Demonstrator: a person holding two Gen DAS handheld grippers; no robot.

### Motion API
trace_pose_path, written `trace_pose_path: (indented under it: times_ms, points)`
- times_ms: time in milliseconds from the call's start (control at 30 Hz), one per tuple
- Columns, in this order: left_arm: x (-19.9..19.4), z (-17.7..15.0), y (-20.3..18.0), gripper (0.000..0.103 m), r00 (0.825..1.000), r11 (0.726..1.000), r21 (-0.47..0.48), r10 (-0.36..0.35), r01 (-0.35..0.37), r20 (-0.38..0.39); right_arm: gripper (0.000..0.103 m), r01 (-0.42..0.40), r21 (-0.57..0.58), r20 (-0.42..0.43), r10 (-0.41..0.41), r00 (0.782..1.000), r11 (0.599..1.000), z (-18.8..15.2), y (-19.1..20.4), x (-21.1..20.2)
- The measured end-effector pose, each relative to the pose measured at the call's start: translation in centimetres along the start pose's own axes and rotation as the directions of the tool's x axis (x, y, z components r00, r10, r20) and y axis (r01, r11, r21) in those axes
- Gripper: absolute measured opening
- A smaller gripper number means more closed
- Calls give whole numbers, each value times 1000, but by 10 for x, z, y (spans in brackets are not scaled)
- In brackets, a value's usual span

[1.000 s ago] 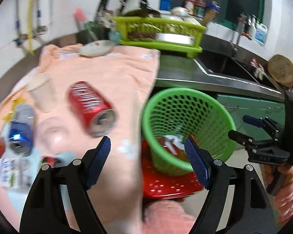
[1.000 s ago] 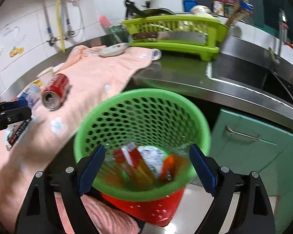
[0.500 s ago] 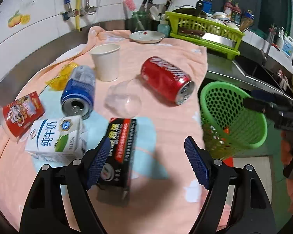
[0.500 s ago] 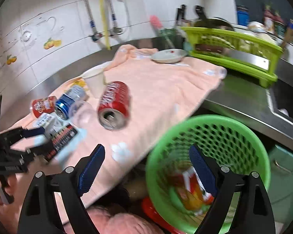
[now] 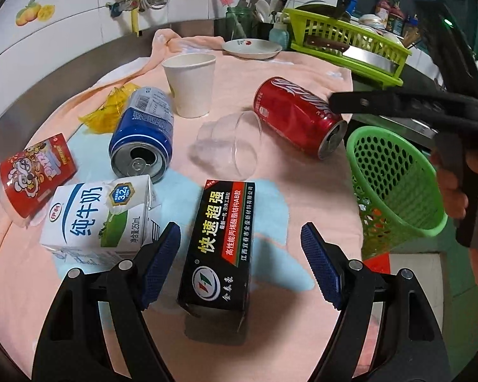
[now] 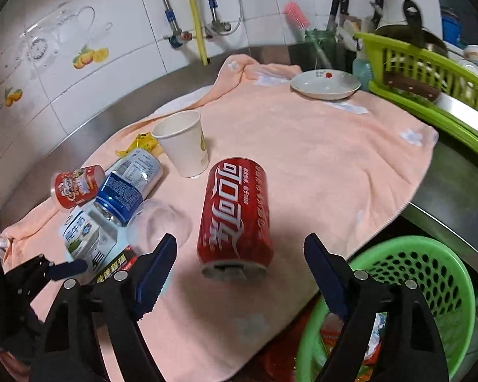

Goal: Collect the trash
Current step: 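Grasp the red Coca-Cola can with the right gripper, then lower the red can into the basket while the left gripper grasps the black glue box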

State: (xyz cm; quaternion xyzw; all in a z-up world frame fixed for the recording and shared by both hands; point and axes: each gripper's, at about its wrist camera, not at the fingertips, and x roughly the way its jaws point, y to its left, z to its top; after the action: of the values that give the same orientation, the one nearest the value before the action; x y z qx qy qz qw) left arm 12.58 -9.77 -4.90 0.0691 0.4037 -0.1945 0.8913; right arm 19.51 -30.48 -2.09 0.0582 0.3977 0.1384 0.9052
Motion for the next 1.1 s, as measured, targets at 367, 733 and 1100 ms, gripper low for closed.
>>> trace_pose_path:
  times_ms: [367, 733, 1100]
  points:
    - [10, 4, 6, 77, 1000, 1000, 17, 1, -1, -18, 74, 20, -16, -82, -21, 996, 1000, 23, 6, 46]
    - [21, 8, 7, 69, 998, 1000, 25, -15, 17, -65, 60, 26, -15, -148, -27, 989, 1000, 28, 1, 74]
    - [28, 7, 6, 45, 995, 999, 45, 5, 0, -104, 58, -13, 10, -66, 13, 998, 1000, 14, -7, 35]
